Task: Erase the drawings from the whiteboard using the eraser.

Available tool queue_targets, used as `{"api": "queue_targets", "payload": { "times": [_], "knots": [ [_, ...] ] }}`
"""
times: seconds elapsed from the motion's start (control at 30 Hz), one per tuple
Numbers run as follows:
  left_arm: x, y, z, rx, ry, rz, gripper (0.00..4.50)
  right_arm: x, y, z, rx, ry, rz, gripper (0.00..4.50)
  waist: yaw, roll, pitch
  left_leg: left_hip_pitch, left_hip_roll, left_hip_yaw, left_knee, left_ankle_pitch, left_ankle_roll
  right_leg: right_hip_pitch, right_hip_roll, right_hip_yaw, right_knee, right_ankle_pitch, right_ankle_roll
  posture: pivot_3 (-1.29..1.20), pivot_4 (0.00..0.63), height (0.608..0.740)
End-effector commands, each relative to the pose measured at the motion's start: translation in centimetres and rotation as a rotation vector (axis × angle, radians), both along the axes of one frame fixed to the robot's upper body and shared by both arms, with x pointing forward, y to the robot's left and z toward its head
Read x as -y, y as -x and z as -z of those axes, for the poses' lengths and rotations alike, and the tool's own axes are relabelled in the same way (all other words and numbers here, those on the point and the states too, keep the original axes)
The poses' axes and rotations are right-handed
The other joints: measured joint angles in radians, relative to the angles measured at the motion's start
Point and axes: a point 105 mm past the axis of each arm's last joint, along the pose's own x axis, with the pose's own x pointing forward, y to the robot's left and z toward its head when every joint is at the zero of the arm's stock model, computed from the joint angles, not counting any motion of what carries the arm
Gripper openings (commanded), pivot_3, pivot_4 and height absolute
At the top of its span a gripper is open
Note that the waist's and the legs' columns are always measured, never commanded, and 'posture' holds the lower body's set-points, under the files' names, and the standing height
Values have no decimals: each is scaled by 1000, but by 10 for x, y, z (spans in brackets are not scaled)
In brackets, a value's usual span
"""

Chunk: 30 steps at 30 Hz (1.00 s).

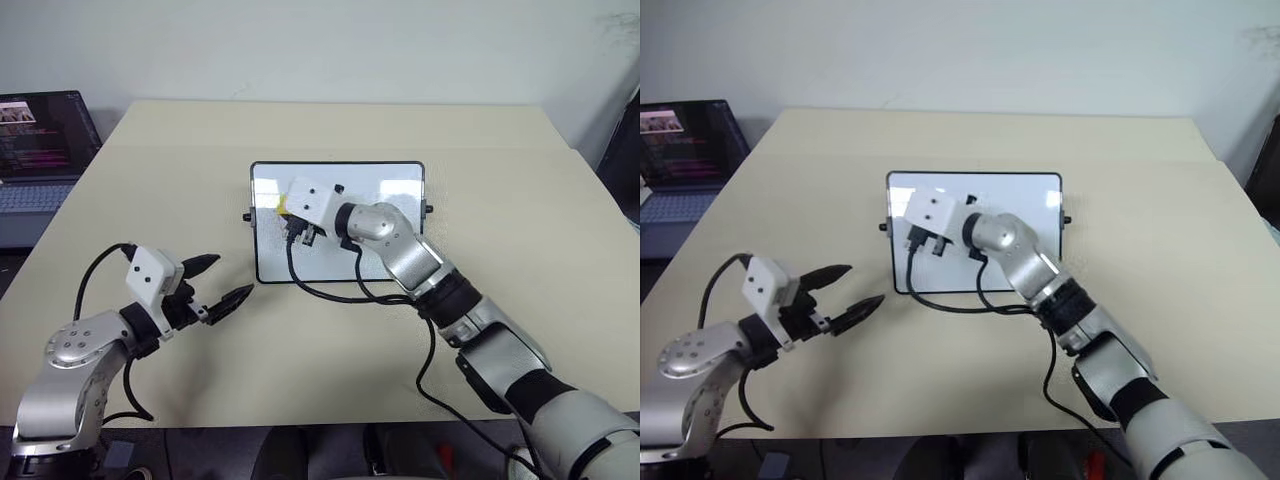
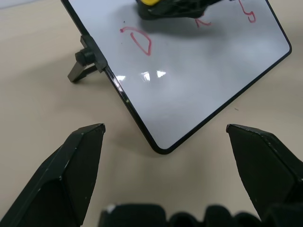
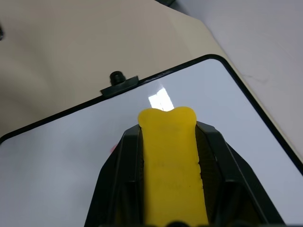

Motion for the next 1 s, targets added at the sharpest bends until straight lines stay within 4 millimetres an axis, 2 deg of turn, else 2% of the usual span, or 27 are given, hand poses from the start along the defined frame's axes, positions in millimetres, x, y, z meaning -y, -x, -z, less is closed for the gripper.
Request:
{"api": "queue_targets", "payload": {
  "times": [0.03, 0.13, 0.23, 0.3, 0.5, 0.57, 0.67, 0.8, 0.87, 1.0],
  "knots": [
    [7, 2, -8, 41, -6, 29, 4500, -5, -3, -6, 37, 12, -19, 1144, 0, 0, 0, 0, 0, 0, 0, 0, 0, 0, 0, 0, 0, 0, 0, 0, 150, 740],
    [8, 2, -8, 43, -3, 35, 4500, -1, -2, 19, -31, 108, -46, 1144, 1, -1, 0, -1, 0, 0, 0, 0, 0, 0, -1, 0, 0, 0, 0, 0, 150, 740],
    [7, 1, -9, 48, -4, 35, 4500, 3, 1, 30, -67, 163, -75, 1144, 0, -1, -1, 0, 0, 0, 0, 0, 0, 0, -1, 0, 0, 0, 0, 0, 150, 740],
    [8, 1, -10, 48, -5, 39, 4500, 3, 0, 25, -43, 151, -70, 1144, 0, -1, -1, 0, 0, 0, 0, 0, 0, 0, -1, -1, 1, 0, 0, 0, 150, 740],
    [10, 2, -10, 44, -6, 55, 4500, -6, -12, -11, 67, 9, -8, 1144, 0, -1, -1, 1, 0, -1, 1, 0, 0, 0, 0, -1, 3, 1, -2, 0, 150, 740],
    [11, 3, -10, 41, -6, 64, 4500, -10, -13, -17, 53, -39, -6, 1144, -1, -1, -1, 1, 0, -1, 1, 0, 0, 0, 0, -1, 3, 1, -2, 0, 150, 740],
    [12, 3, -10, 39, -6, 72, 4500, -14, -13, -6, 4, -8, -22, 1144, 0, -1, -1, 1, 0, 0, 0, 0, 0, 0, 0, -1, 2, 1, -2, 0, 150, 740],
    [12, 3, -9, 39, -8, 73, 4500, -13, -2, 29, -116, 127, -109, 1144, -1, -1, -1, 1, 0, 0, 0, 0, 0, 0, 0, -1, 1, 1, -2, 0, 150, 740],
    [13, 4, -8, 38, -8, 74, 4500, -12, 4, 39, -144, 171, -144, 1144, -1, -1, -1, 1, 0, 0, 0, 0, 0, 0, 0, -1, 2, 1, -2, 0, 150, 740],
    [14, 6, -7, 29, -5, 84, 4500, -15, -3, 19, -62, 95, -100, 1144, -1, -1, -1, 1, 0, -1, 1, 0, 0, 0, -1, -1, 3, 1, -2, 0, 150, 740]
  ]
}}
